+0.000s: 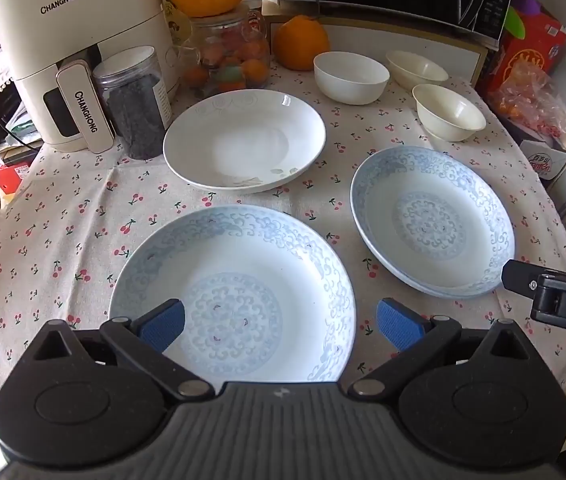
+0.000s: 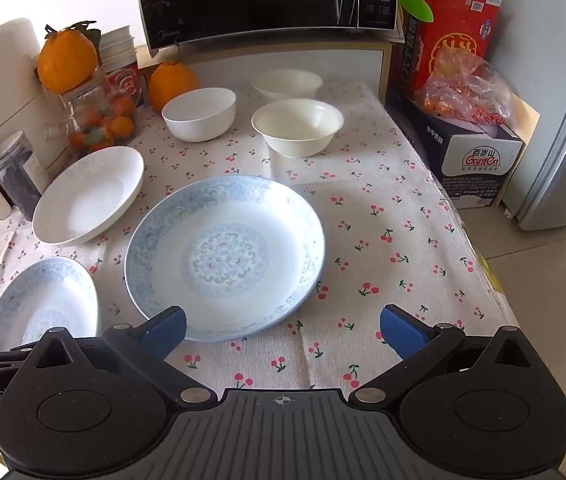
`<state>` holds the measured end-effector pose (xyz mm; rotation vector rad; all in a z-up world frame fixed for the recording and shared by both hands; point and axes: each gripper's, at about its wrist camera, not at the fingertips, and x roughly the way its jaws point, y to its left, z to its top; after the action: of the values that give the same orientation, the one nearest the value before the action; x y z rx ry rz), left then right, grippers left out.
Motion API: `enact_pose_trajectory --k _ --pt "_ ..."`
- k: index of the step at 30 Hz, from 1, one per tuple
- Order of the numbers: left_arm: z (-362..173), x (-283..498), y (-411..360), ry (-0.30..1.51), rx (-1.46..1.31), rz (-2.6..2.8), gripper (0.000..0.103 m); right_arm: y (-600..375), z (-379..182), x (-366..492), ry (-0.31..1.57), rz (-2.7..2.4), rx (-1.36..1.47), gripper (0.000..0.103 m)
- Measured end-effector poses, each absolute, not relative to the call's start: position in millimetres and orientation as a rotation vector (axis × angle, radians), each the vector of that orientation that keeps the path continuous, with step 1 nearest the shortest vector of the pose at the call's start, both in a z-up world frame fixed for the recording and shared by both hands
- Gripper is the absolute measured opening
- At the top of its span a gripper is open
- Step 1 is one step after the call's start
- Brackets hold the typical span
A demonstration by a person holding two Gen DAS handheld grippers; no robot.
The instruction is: Organize plates and bowls
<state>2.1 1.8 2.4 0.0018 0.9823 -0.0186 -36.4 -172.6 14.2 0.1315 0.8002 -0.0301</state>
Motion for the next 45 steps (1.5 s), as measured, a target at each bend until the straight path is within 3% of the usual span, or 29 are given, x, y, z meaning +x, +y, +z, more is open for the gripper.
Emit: enact_pose_trajectory --k 6,13,21,34,37,38,42,45 --pt "18.2 25.3 7.4 0.957 0.010 -0.114 0.101 -182.1 32.7 -19.7 0.844 0.051 0.145 0.103" --pt "18.0 52.1 9.7 0.986 -0.038 -0.232 0.092 -194.9 54.0 15.9 0.844 0.095 0.074 0.103" --pt "-0.4 75.4 4.1 0.964 -0.033 -0.309 0.079 -214.9 33.6 42.3 0.863 0.176 0.166 0.103" --pt "-23.9 103.1 -9.4 0.985 0.031 -0.375 0.043 -270.7 -21.5 62.6 0.949 0.196 0.544 0.099" --pt "-30.0 106.5 -9.3 1.015 0.023 -0.368 0.030 -279.7 -31.4 64.8 0.975 0.193 0.610 0.081" --pt "-32.2 107.5 -9.9 1.025 0.019 -0.362 0.025 -282.3 -35.3 65.1 0.988 0.194 0.632 0.070" --pt "-35.8 111.4 -13.2 1.044 0.005 -0.362 0.017 -284.9 -48.3 68.9 1.035 0.184 0.681 0.037" --pt "-38.0 112.7 -19.4 1.047 0.026 -0.368 0.011 -283.4 -53.5 72.3 1.041 0.185 0.698 0.019"
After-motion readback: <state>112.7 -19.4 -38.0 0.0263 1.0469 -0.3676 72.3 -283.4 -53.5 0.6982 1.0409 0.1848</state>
